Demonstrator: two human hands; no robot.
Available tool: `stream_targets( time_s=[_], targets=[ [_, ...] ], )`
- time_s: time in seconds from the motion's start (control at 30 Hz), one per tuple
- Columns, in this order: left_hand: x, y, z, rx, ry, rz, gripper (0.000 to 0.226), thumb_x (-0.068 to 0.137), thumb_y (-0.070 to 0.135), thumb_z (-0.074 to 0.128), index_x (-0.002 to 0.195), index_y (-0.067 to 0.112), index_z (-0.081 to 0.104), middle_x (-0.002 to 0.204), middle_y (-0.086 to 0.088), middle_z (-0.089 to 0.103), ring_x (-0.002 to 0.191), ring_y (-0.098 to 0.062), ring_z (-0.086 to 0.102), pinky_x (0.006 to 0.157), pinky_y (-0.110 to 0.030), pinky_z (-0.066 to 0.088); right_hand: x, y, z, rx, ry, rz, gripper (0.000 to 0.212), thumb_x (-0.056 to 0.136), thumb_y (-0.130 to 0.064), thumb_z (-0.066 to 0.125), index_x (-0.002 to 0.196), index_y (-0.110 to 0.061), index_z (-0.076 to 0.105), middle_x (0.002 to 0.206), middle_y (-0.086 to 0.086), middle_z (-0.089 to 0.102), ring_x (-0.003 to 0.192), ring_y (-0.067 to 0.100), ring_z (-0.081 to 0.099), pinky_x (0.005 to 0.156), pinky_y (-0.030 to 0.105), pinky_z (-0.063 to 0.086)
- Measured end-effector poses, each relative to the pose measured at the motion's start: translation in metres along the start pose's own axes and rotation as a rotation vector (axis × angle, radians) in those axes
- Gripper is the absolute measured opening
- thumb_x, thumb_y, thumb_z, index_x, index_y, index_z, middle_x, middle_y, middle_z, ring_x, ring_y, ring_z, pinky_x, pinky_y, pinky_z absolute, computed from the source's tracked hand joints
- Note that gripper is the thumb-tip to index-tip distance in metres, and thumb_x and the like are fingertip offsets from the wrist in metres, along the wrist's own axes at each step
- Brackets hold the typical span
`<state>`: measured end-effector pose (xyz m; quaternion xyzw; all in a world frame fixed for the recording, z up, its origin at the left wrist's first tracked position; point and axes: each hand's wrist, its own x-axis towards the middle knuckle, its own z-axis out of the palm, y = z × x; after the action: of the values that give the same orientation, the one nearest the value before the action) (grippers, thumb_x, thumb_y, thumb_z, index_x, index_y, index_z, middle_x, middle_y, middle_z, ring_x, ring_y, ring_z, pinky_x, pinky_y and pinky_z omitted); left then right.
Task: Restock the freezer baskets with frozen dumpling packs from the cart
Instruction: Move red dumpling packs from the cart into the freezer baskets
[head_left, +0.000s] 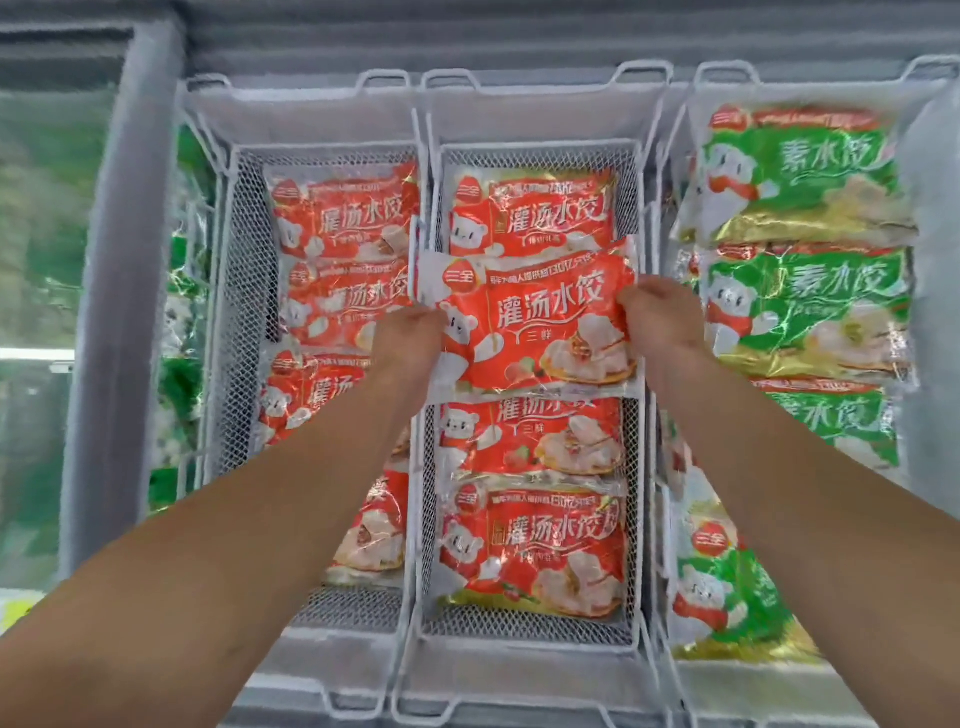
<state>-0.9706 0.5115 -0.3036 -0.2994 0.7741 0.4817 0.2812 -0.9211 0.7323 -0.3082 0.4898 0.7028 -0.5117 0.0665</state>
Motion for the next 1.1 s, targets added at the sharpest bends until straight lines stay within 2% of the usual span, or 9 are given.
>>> stream_targets(
  time_s=[0.07, 0.1, 0.23, 0.4, 0.53, 0.63, 0.73, 0.87, 1.1],
  targets=[
    [0.003, 0.004, 0.005, 0.126, 0.010, 0.060, 0.033, 0.095, 0.027, 0.059, 0.122, 0.009, 0.064, 0.111, -0.003, 0.065, 0.101, -0.020, 0.060, 0.089, -0.026, 0.049, 0.004, -0.003, 0.001, -0.037, -0.080, 0.029, 0.047, 0.090, -0.021, 0.061, 0.136, -0.014, 0.054, 0.110, -0.004, 0.058, 0.102, 0.016, 0.056, 0.093, 0.034, 0.048],
    [0.003, 0.003, 0.005, 0.160, -0.008, 0.077, 0.038, 0.094, 0.028, 0.059, 0.127, 0.009, 0.063, 0.119, -0.004, 0.065, 0.109, -0.023, 0.059, 0.097, -0.031, 0.047, 0.003, -0.002, 0.000, -0.062, -0.114, 0.041, 0.051, 0.089, -0.024, 0.064, 0.138, -0.016, 0.051, 0.114, -0.005, 0.058, 0.106, 0.016, 0.055, 0.096, 0.035, 0.046],
    [-0.010, -0.003, -0.006, 0.221, -0.059, 0.116, 0.035, 0.093, 0.028, 0.061, 0.125, 0.014, 0.065, 0.129, -0.005, 0.065, 0.120, -0.026, 0.058, 0.108, -0.038, 0.044, -0.014, 0.007, -0.002, -0.097, -0.206, 0.044, 0.028, 0.090, -0.022, 0.062, 0.117, -0.019, 0.055, 0.100, -0.007, 0.061, 0.095, 0.015, 0.058, 0.098, 0.037, 0.046],
    [-0.054, -0.008, -0.034, 0.215, -0.097, 0.246, 0.011, 0.096, 0.024, 0.059, 0.092, 0.026, 0.069, 0.106, -0.003, 0.066, 0.112, -0.029, 0.063, 0.103, -0.045, 0.049, -0.067, 0.009, -0.011, -0.146, -0.214, -0.042, 0.053, 0.087, -0.030, 0.062, 0.137, -0.016, 0.054, 0.128, 0.004, 0.061, 0.115, 0.025, 0.058, 0.102, 0.043, 0.048],
    [-0.105, -0.029, -0.069, 0.237, -0.154, 0.372, 0.038, 0.096, 0.031, 0.060, 0.130, 0.016, 0.064, 0.133, -0.002, 0.062, 0.118, -0.020, 0.058, 0.109, -0.044, 0.044, -0.134, 0.028, -0.024, -0.165, -0.205, -0.120, 0.047, 0.091, -0.031, 0.062, 0.136, -0.019, 0.054, 0.121, -0.002, 0.060, 0.105, 0.018, 0.057, 0.092, 0.033, 0.046],
    [-0.140, -0.056, -0.095, 0.285, -0.192, 0.437, 0.040, 0.094, 0.033, 0.062, 0.132, 0.020, 0.063, 0.133, 0.000, 0.064, 0.116, -0.019, 0.061, 0.106, -0.041, 0.046, -0.186, 0.052, -0.033, -0.189, -0.171, -0.193, 0.034, 0.092, -0.028, 0.060, 0.124, -0.021, 0.058, 0.096, -0.004, 0.064, 0.082, 0.015, 0.060, 0.072, 0.030, 0.047],
    [-0.172, -0.086, -0.117, 0.315, -0.233, 0.497, 0.042, 0.094, 0.031, 0.064, 0.133, 0.016, 0.062, 0.126, -0.001, 0.067, 0.114, -0.026, 0.064, 0.101, -0.037, 0.049, -0.238, 0.081, -0.041, -0.216, -0.118, -0.235, 0.038, 0.090, -0.029, 0.061, 0.124, -0.011, 0.062, 0.105, 0.005, 0.067, 0.092, 0.023, 0.062, 0.081, 0.035, 0.047],
    [-0.213, -0.125, -0.140, 0.345, -0.293, 0.613, 0.040, 0.094, 0.027, 0.064, 0.132, 0.014, 0.062, 0.120, 0.004, 0.065, 0.109, -0.014, 0.060, 0.094, -0.026, 0.042, -0.304, 0.128, -0.049, -0.173, -0.014, -0.221, 0.044, 0.091, -0.033, 0.064, 0.130, -0.012, 0.060, 0.121, 0.002, 0.064, 0.111, 0.024, 0.060, 0.100, 0.038, 0.047],
    [-0.275, -0.207, -0.152, 0.423, -0.436, 0.703, 0.039, 0.092, 0.025, 0.067, 0.128, 0.012, 0.065, 0.117, 0.002, 0.067, 0.112, -0.017, 0.062, 0.092, -0.024, 0.042, -0.417, 0.221, -0.068, -0.176, 0.097, -0.101, 0.040, 0.087, -0.035, 0.064, 0.121, -0.013, 0.063, 0.116, 0.008, 0.067, 0.110, 0.030, 0.061, 0.094, 0.042, 0.049]
  ],
)
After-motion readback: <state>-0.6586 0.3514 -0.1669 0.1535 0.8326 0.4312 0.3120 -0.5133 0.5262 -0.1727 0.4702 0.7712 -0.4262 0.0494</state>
